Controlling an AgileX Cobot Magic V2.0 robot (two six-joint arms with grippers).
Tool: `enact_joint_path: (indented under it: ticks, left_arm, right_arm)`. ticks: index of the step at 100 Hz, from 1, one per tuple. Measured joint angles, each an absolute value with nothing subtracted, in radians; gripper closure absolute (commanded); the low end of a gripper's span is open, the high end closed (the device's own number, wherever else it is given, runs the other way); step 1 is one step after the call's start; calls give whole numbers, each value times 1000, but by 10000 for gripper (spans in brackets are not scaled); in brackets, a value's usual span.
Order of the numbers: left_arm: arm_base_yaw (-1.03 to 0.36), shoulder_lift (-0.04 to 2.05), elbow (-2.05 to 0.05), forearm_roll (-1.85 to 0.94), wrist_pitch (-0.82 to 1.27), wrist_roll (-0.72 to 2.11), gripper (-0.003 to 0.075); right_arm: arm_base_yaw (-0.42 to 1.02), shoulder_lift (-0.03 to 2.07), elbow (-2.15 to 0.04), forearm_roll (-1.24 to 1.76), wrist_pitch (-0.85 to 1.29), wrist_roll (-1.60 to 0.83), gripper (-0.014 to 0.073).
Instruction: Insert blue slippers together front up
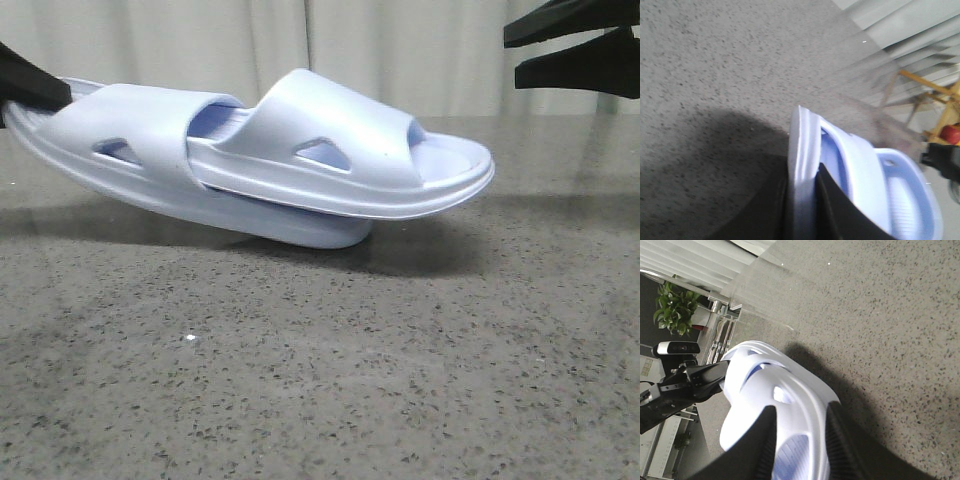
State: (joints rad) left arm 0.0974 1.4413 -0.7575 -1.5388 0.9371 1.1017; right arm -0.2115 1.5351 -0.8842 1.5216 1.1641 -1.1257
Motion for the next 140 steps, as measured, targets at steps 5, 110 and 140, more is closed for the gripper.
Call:
enact_joint_path:
  ticks: [5, 110, 140]
  left_arm:
    - [83, 1441, -755, -1541, 897, 1136, 703]
    - [60, 1199, -964, -1156, 755, 1208, 705]
    - [-13, 984, -905, -1183, 483, 1199, 705]
  right_arm:
    - [-212, 1535, -884, 1522, 1164, -1124, 400]
    - [-264, 1367, -884, 1490, 1139, -1150, 672]
    - [-75, 1071, -829, 1343, 765, -1177, 672]
